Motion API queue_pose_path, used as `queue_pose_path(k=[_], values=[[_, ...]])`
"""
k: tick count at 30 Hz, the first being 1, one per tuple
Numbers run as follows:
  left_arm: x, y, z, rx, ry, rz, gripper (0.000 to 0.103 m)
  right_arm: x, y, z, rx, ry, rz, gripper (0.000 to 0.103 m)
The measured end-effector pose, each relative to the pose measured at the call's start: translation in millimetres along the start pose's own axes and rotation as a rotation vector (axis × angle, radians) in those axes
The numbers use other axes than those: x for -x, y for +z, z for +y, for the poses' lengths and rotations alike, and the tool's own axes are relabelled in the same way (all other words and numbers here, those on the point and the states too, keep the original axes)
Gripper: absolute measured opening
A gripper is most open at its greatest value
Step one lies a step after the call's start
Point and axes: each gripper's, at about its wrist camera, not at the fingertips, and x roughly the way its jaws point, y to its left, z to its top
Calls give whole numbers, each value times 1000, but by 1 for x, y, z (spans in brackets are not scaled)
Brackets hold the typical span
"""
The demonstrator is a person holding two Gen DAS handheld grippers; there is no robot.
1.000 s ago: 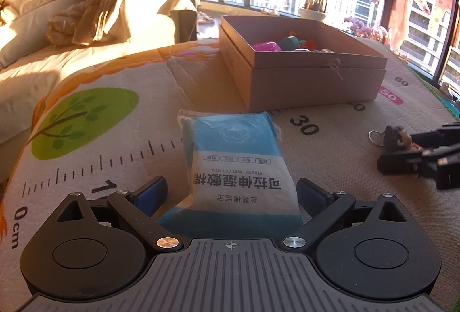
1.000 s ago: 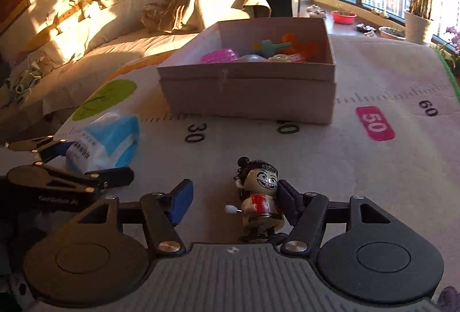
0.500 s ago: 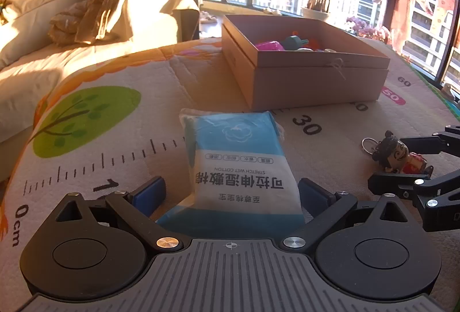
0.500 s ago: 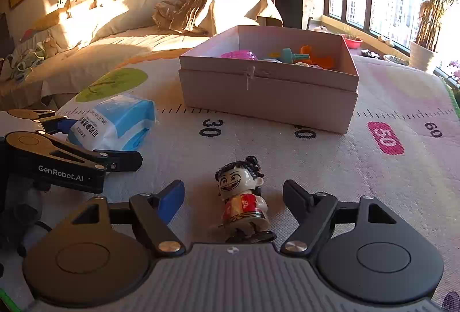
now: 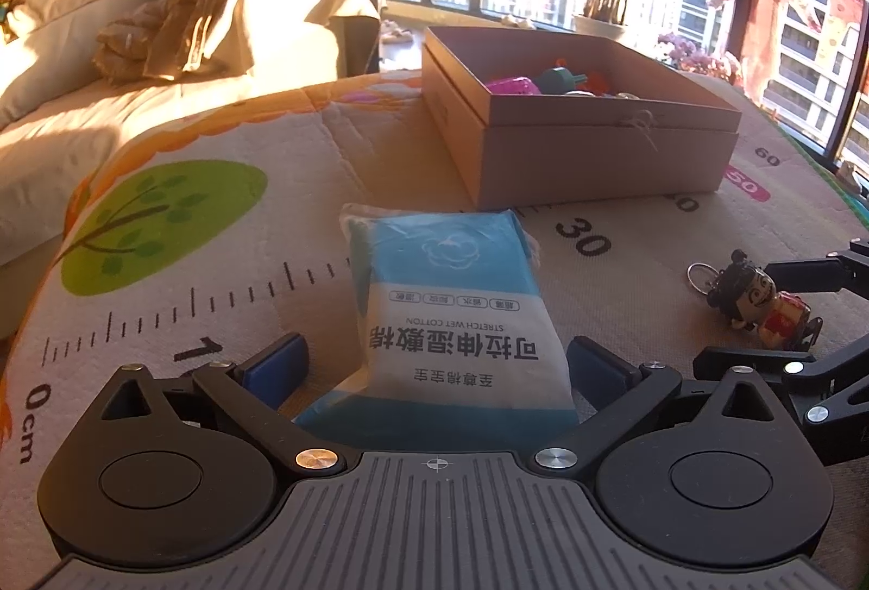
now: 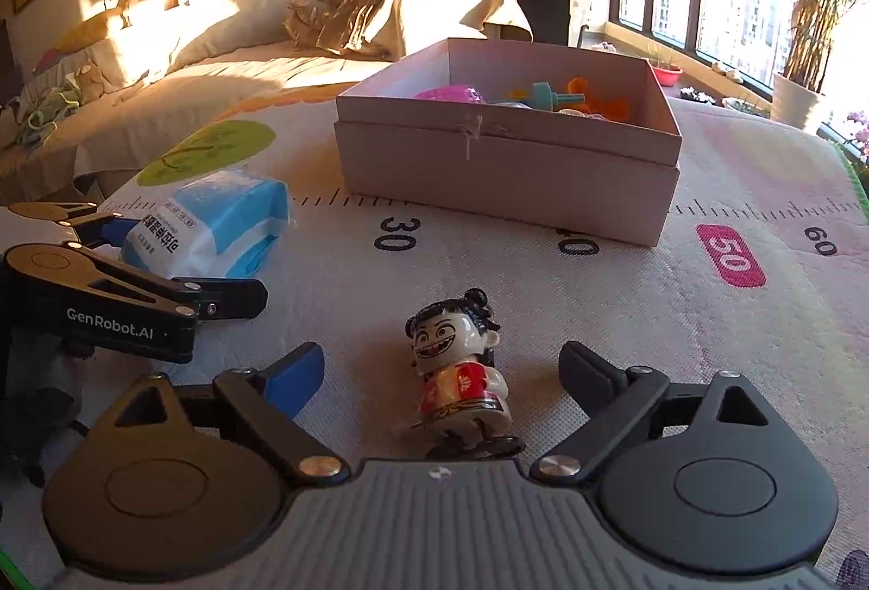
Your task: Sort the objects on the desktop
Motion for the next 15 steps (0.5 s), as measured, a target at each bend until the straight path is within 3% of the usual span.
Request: queue_pose_path(k=[2,15], values=[[0,0,0,1,-1,0,103,-2,1,1,1,-14,9,100],[5,-1,12,71,-54,-27,103,-6,2,4,17,-37,30,103]])
